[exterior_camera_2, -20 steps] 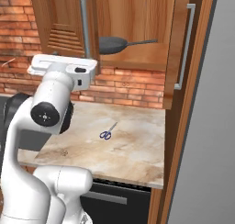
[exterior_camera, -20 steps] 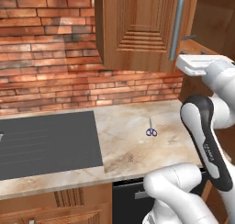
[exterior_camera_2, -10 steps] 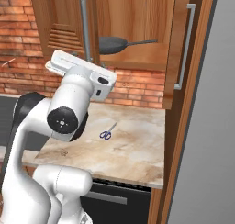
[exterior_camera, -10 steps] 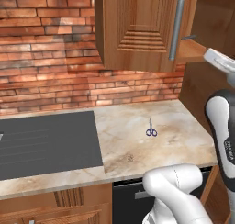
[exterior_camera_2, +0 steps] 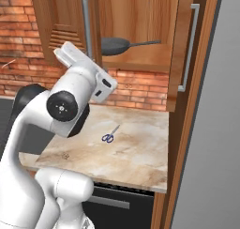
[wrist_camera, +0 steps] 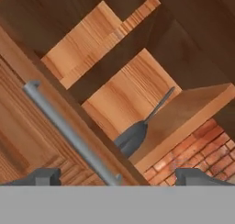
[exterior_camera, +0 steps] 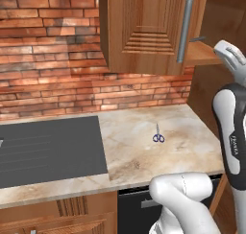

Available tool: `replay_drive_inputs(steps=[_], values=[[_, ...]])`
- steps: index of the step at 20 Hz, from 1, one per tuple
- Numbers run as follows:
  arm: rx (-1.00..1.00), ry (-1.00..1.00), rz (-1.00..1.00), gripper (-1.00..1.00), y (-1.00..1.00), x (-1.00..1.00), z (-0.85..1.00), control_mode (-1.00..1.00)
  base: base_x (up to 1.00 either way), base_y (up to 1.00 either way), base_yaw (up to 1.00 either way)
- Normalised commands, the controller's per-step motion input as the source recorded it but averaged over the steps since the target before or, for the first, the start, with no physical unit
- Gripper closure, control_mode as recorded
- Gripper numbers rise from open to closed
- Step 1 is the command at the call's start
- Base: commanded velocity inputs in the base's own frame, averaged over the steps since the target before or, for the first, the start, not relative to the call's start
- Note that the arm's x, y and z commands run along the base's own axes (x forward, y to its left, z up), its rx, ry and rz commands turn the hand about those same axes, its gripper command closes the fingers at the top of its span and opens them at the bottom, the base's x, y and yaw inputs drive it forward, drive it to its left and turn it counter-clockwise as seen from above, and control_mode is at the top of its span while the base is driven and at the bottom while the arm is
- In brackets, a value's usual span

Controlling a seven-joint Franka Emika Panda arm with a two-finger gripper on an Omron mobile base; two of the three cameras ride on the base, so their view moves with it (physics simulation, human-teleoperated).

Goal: Pick the pan from the cabinet and place it on the stove. Then turn on the stove burner for the pan.

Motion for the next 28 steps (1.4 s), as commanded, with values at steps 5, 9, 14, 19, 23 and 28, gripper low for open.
replay_drive_inputs(steps=[5,9,14,19,23,28], values=[[0.23,0.16,0.01,-1.00,-0.01,0.23,0.00,-1.00,0.00,0.00,0.00],[0.15,0.12,0.03,-1.00,0.00,0.26,-0.13,-1.00,0.00,0.00,0.00],[0.11,0.12,0.04,-1.00,0.00,0.33,-0.16,-1.00,0.00,0.00,0.00],[0.15,0.09,0.06,-1.00,-0.07,0.37,-0.18,-1.00,0.00,0.00,0.00],[0.18,0.01,0.08,-1.00,-0.18,0.33,-0.18,-1.00,0.00,0.00,0.00],[0.16,0.00,0.08,-1.00,-0.02,0.35,-0.14,-1.00,0.00,0.00,0.00]])
